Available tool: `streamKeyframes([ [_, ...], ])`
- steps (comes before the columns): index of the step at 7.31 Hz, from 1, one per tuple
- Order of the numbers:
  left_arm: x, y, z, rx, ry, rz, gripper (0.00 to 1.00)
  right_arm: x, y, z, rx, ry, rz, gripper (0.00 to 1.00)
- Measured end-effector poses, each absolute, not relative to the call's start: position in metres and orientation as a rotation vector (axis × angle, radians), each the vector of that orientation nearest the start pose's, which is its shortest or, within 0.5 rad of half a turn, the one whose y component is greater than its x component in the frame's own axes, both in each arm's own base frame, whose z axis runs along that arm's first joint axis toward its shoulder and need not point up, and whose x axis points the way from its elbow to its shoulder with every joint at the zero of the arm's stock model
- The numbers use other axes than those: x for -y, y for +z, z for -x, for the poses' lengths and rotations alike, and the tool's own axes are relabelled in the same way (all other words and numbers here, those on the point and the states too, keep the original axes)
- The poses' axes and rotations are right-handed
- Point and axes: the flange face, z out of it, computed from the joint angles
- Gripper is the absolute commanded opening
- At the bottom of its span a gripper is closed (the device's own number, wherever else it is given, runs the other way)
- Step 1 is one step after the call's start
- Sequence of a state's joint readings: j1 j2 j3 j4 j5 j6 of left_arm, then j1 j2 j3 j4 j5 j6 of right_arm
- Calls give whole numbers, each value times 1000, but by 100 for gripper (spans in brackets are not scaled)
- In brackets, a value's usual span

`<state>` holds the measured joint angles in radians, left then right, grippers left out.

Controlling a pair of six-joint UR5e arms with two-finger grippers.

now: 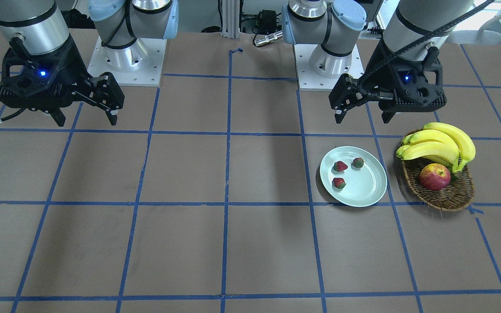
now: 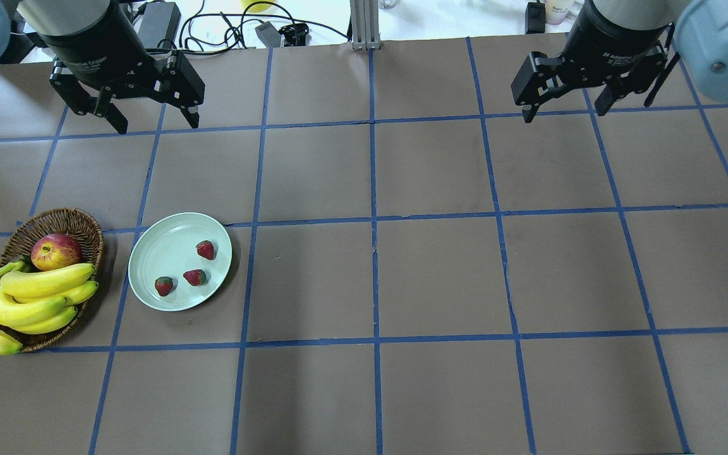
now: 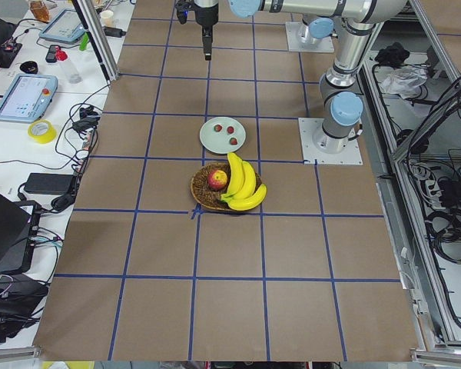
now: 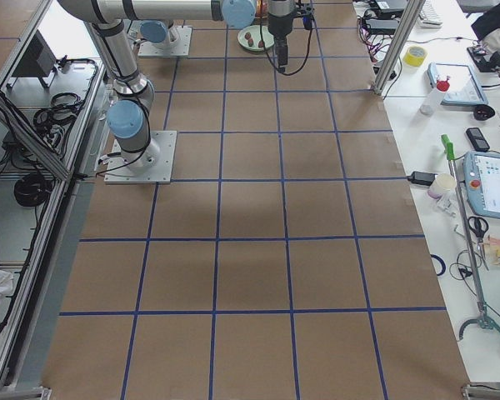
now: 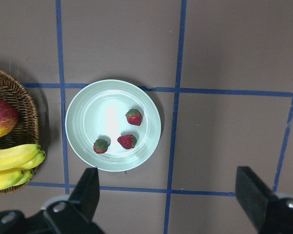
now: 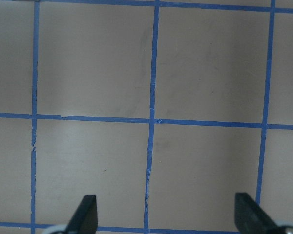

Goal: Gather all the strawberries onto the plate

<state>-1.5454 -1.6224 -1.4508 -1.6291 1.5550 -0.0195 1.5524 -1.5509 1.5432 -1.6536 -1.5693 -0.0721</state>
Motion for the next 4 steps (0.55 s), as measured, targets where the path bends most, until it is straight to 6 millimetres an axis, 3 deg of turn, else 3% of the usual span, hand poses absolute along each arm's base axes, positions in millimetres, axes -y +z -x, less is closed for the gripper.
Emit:
streamKeyframes([
  [4, 506, 500, 122, -3161, 35, 70, 100, 511, 500, -124, -3140, -142, 84, 100],
])
